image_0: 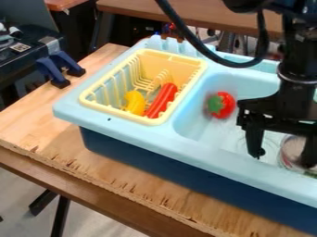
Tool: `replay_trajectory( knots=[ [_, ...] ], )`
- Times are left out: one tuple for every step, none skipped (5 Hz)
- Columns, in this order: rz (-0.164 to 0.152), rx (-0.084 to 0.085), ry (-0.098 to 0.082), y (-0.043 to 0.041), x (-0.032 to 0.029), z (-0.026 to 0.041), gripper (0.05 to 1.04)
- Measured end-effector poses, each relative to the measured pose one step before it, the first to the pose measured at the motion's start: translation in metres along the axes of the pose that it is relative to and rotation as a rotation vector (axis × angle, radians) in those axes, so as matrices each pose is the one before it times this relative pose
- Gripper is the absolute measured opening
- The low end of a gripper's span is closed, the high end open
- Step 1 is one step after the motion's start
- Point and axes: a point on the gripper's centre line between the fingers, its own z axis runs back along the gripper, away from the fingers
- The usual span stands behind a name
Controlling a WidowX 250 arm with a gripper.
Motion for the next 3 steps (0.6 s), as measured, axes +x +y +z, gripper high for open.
replay_trajectory(
  knots=[
    [0.0043, -0.048, -0.075, 0.00349, 0.02242, 0.03113, 0.998],
    [-0.0011, -0.057, -0.0406, -0.00414, 0.0127, 0.03255, 0.998],
    [-0.015, 0.0197, 0.0348, -0.00244, -0.00322, 0.01463, 0.998]
  ],
)
